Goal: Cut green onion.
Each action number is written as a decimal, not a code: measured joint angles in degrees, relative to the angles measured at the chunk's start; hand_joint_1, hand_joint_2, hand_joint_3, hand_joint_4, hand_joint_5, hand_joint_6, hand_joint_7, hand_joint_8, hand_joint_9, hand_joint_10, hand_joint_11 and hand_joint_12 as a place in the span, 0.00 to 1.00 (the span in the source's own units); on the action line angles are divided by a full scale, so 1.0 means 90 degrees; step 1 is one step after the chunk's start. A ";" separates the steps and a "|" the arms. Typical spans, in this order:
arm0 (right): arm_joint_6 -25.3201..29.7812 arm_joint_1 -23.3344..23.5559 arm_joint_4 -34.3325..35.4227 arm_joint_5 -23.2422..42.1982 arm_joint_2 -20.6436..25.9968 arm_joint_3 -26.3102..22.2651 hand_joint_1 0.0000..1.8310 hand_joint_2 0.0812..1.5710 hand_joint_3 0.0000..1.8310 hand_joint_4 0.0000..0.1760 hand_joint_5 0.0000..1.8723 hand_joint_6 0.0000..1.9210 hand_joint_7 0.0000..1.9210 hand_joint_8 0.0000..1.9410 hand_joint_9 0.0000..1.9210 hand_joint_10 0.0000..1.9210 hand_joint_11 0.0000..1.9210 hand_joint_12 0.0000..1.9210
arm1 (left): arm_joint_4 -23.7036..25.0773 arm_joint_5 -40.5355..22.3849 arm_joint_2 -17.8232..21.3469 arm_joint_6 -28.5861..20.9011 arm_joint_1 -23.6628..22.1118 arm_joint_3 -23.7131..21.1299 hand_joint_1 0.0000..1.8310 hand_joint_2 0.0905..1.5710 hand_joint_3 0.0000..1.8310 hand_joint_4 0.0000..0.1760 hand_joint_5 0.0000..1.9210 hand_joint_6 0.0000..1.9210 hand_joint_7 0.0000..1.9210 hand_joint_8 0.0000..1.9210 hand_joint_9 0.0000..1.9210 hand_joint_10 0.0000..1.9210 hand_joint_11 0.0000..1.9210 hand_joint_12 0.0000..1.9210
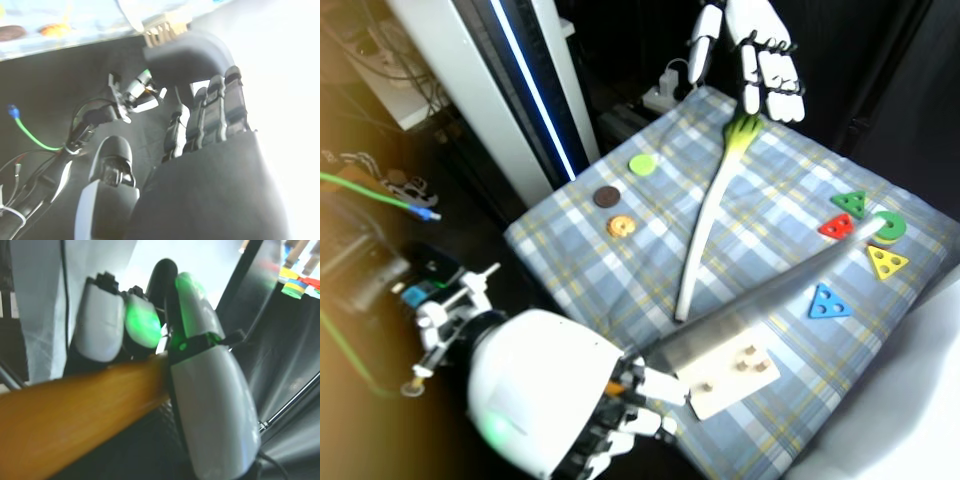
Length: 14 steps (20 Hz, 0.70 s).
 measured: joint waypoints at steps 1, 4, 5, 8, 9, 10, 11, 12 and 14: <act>0.0000 0.0000 0.0007 -0.0002 0.0002 0.0000 0.74 0.80 0.00 1.00 0.48 1.00 0.59 1.00 0.72 1.00 0.81 1.00 | -0.0010 0.0000 0.0000 0.0000 0.0022 0.0000 0.00 0.78 0.00 1.00 0.00 0.00 0.00 0.00 0.00 0.00 0.00 0.00; -0.0061 0.0039 -0.0063 -0.0024 0.0036 0.0000 0.79 0.78 0.00 0.95 0.45 1.00 0.57 1.00 0.70 1.00 0.81 1.00 | -0.0027 0.0034 -0.0002 0.0000 0.0024 0.0000 0.00 0.78 0.00 1.00 0.00 0.00 0.00 0.00 0.00 0.00 0.00 0.00; -0.0073 0.0090 -0.0070 -0.0046 0.0049 0.0000 0.79 0.77 0.00 0.99 0.45 1.00 0.55 1.00 0.69 1.00 0.80 1.00 | -0.0027 0.0061 -0.0002 0.0002 0.0024 0.0015 0.00 0.78 0.00 1.00 0.00 0.00 0.00 0.00 0.00 0.00 0.00 0.00; -0.0078 0.0141 -0.0061 0.0046 0.0087 -0.0053 0.79 0.77 0.00 1.00 0.45 1.00 0.55 1.00 0.69 1.00 0.79 1.00 | -0.0051 0.0114 -0.0002 0.0000 0.0024 0.0015 0.00 0.78 0.00 1.00 0.00 0.00 0.00 0.00 0.00 0.00 0.00 0.00; -0.0073 0.0141 -0.0066 0.0046 0.0095 -0.0073 0.81 0.77 0.00 1.00 0.45 1.00 0.54 1.00 0.69 1.00 0.80 1.00 | -0.0063 0.0121 -0.0002 0.0000 0.0024 0.0015 0.00 0.78 0.00 1.00 0.00 0.00 0.00 0.00 0.00 0.00 0.00 0.00; -0.0073 0.0141 -0.0083 0.0039 0.0092 -0.0080 0.81 0.77 0.00 1.00 0.48 1.00 0.58 1.00 0.71 1.00 0.80 1.00 | -0.0080 0.0131 -0.0002 0.0000 0.0024 0.0015 0.00 0.78 0.00 1.00 0.00 0.00 0.00 0.00 0.00 0.00 0.00 0.00; -0.0075 0.0141 -0.0073 0.0027 0.0087 -0.0080 0.79 0.78 0.00 1.00 0.48 1.00 0.58 1.00 0.71 1.00 0.80 1.00 | -0.0075 0.0136 -0.0002 0.0000 0.0024 0.0015 0.00 0.78 0.00 1.00 0.00 0.00 0.00 0.00 0.00 0.00 0.00 0.00; -0.0080 0.0141 -0.0051 0.0029 0.0087 -0.0097 0.78 0.79 0.00 1.00 0.48 1.00 0.58 1.00 0.70 1.00 0.80 1.00 | -0.0073 0.0148 -0.0002 0.0000 0.0024 0.0015 0.00 0.78 0.00 1.00 0.00 0.00 0.00 0.00 0.00 0.00 0.00 0.00; -0.0085 0.0141 -0.0039 0.0024 0.0097 -0.0175 0.76 0.80 0.00 0.96 0.46 1.00 0.58 1.00 0.70 1.00 0.79 1.00 | -0.0102 0.0146 -0.0002 0.0000 0.0024 0.0015 0.00 0.78 0.00 1.00 0.00 0.00 0.00 0.00 0.00 0.00 0.00 0.00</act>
